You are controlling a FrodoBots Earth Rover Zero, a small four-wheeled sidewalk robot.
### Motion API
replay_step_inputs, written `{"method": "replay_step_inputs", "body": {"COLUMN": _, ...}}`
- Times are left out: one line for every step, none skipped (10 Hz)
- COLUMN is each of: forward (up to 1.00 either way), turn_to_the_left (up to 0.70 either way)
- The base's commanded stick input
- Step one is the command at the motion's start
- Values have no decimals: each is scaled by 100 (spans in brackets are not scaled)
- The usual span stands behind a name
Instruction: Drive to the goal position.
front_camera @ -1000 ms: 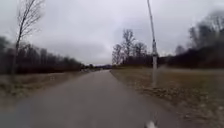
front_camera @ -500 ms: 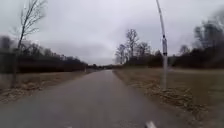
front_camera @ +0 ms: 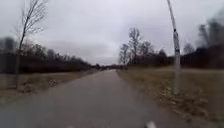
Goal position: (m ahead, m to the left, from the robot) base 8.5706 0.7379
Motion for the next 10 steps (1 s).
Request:
{"method": "replay_step_inputs", "body": {"forward": 88, "turn_to_the_left": 0}}
{"method": "replay_step_inputs", "body": {"forward": 88, "turn_to_the_left": 0}}
{"method": "replay_step_inputs", "body": {"forward": 88, "turn_to_the_left": 0}}
{"method": "replay_step_inputs", "body": {"forward": 88, "turn_to_the_left": 0}}
{"method": "replay_step_inputs", "body": {"forward": 87, "turn_to_the_left": 0}}
{"method": "replay_step_inputs", "body": {"forward": 87, "turn_to_the_left": 0}}
{"method": "replay_step_inputs", "body": {"forward": 87, "turn_to_the_left": 0}}
{"method": "replay_step_inputs", "body": {"forward": 87, "turn_to_the_left": 0}}
{"method": "replay_step_inputs", "body": {"forward": 87, "turn_to_the_left": -1}}
{"method": "replay_step_inputs", "body": {"forward": 87, "turn_to_the_left": -2}}
